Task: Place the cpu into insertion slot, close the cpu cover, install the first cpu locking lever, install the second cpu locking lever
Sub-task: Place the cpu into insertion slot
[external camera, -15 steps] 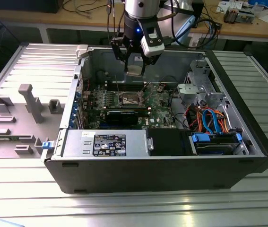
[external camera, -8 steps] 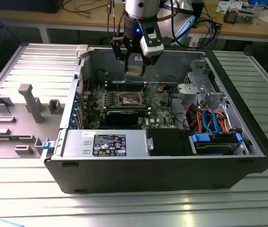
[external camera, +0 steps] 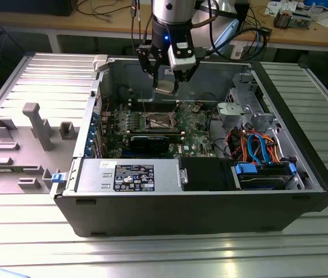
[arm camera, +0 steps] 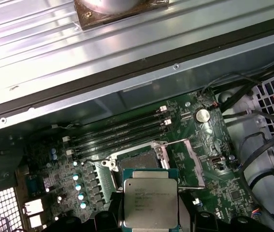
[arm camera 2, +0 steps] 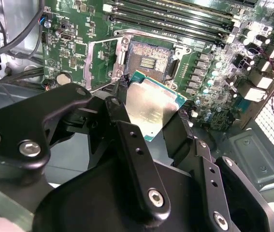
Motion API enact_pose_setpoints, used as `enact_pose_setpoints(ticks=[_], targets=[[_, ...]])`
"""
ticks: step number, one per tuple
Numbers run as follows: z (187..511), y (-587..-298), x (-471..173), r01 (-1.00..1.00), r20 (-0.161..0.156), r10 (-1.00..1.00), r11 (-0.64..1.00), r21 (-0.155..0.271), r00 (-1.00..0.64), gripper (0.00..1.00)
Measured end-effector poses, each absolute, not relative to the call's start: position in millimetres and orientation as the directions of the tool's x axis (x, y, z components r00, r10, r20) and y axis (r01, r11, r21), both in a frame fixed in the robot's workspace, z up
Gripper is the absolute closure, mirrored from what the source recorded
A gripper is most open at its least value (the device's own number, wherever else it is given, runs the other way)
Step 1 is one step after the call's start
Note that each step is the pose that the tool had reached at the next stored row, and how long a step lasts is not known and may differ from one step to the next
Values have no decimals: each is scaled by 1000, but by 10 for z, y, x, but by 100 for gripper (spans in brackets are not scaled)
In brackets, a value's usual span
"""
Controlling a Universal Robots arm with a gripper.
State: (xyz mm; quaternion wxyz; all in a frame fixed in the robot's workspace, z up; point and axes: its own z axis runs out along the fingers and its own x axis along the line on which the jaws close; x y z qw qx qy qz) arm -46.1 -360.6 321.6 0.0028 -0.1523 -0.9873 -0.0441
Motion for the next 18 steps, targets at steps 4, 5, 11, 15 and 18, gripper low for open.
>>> enact_pose_setpoints(ticks=[4,5,11,15,18], targets=[[3214,-3606,-461,311,19,310,947,86,-950,45],[3214,-3606,-461,313,19,313,946,86,-950,45],[3210,-3606,-461,329,19,328,941,86,-944,45],[3208,-3606,-461,341,19,341,936,86,-940,45],[3205,-3606,-461,351,19,351,932,86,-936,45]])
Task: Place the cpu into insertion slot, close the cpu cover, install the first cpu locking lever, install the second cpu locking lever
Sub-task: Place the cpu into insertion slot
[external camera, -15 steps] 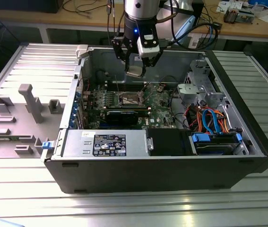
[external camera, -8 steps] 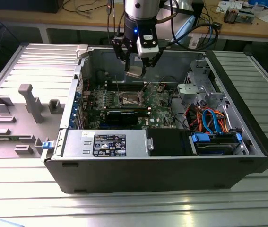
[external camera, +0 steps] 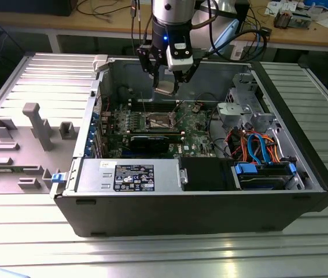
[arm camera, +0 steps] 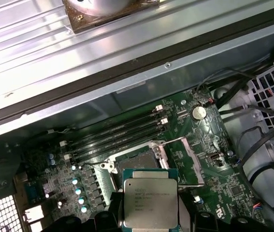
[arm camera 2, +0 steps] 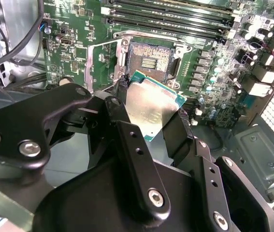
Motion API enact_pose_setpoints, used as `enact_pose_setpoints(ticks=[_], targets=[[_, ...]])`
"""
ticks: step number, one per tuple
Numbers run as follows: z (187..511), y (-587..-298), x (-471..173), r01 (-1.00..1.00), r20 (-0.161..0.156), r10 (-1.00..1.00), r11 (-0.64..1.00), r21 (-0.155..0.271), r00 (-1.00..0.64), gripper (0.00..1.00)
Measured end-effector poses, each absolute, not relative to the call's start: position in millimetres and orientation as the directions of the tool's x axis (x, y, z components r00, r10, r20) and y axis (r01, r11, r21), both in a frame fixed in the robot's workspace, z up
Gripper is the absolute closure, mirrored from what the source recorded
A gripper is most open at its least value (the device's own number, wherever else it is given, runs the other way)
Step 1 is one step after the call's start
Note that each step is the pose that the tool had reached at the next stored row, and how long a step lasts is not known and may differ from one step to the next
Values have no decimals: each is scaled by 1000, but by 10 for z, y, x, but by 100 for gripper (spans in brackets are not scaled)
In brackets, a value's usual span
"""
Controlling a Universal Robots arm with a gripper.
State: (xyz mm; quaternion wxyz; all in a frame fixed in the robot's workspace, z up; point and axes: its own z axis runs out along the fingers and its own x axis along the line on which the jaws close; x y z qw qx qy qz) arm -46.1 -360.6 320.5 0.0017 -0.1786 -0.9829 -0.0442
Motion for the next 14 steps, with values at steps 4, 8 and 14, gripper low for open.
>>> enact_pose_setpoints(ticks=[4,8,14], targets=[[3202,-3606,-461,363,19,363,928,86,-932,45],[3198,-3606,-461,375,19,375,923,86,-927,45],[3192,-3606,-461,394,19,394,915,86,-919,45]])
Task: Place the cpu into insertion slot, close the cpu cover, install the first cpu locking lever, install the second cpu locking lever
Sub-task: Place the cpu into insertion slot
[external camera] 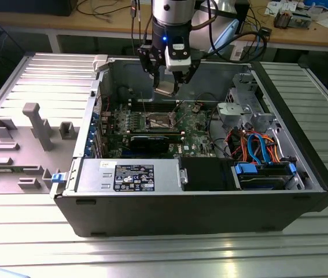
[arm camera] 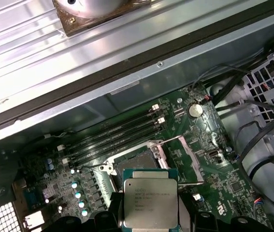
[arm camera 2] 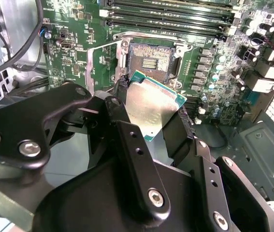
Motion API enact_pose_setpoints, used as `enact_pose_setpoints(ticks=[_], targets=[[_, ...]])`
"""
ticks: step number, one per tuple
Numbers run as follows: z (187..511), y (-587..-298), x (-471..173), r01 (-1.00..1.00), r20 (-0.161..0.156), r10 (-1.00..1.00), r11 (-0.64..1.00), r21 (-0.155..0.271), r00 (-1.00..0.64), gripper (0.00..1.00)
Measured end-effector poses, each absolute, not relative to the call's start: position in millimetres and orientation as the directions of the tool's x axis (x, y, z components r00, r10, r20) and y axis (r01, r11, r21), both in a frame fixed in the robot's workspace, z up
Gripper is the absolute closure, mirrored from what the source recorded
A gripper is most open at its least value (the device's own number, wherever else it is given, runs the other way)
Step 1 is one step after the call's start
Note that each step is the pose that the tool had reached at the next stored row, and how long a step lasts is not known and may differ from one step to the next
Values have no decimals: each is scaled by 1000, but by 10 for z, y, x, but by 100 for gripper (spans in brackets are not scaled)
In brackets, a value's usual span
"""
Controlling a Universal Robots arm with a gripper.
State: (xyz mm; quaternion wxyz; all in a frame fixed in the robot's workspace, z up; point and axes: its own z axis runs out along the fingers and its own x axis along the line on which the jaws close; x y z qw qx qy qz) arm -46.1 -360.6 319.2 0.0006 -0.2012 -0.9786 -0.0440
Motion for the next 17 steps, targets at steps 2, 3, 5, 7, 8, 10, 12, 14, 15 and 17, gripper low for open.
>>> enact_pose_setpoints(ticks=[2,3,5,7,8,10,12,14,15,17], targets=[[3191,-3606,-461,400,19,400,913,86,-916,45],[3189,-3606,-461,403,19,403,911,86,-915,45],[3187,-3606,-461,410,19,410,908,86,-912,45],[3185,-3606,-461,418,19,418,904,85,-908,45],[3183,-3606,-461,424,19,424,902,85,-905,45],[3181,-3606,-461,431,19,431,898,85,-902,45],[3180,-3606,-461,435,19,435,896,85,-900,45],[3178,-3606,-461,443,19,443,892,85,-896,45],[3177,-3606,-461,446,19,447,891,85,-895,45],[3175,-3606,-461,451,19,451,889,85,-892,45]])
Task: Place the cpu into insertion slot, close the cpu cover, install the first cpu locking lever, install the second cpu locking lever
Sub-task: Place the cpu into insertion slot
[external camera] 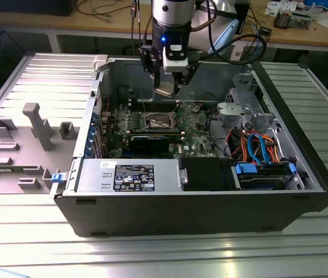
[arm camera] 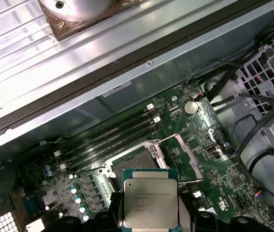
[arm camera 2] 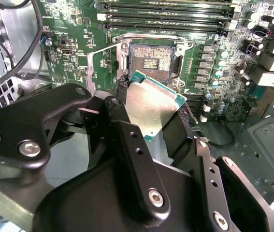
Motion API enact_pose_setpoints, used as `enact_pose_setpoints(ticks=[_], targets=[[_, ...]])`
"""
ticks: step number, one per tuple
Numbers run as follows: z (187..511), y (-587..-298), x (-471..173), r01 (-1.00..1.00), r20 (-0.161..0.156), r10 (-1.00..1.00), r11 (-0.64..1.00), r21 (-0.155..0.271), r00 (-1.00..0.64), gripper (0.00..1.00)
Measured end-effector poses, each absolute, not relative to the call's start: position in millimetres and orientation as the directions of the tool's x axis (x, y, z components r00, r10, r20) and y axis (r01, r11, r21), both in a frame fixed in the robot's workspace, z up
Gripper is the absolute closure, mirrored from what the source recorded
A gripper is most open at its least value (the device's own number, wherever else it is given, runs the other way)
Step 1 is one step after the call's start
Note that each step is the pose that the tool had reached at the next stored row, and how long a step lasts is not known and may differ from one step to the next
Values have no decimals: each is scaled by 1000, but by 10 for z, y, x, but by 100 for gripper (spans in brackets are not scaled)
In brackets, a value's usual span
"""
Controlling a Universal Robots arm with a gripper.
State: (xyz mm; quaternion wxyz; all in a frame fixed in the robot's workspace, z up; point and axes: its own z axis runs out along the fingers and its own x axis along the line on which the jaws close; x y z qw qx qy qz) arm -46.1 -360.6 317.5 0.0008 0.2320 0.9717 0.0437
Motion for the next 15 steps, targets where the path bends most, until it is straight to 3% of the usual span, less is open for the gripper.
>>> enact_pose_setpoints(ticks=[15], targets=[[3165,-3606,-461,486,18,486,870,85,-874,45]])
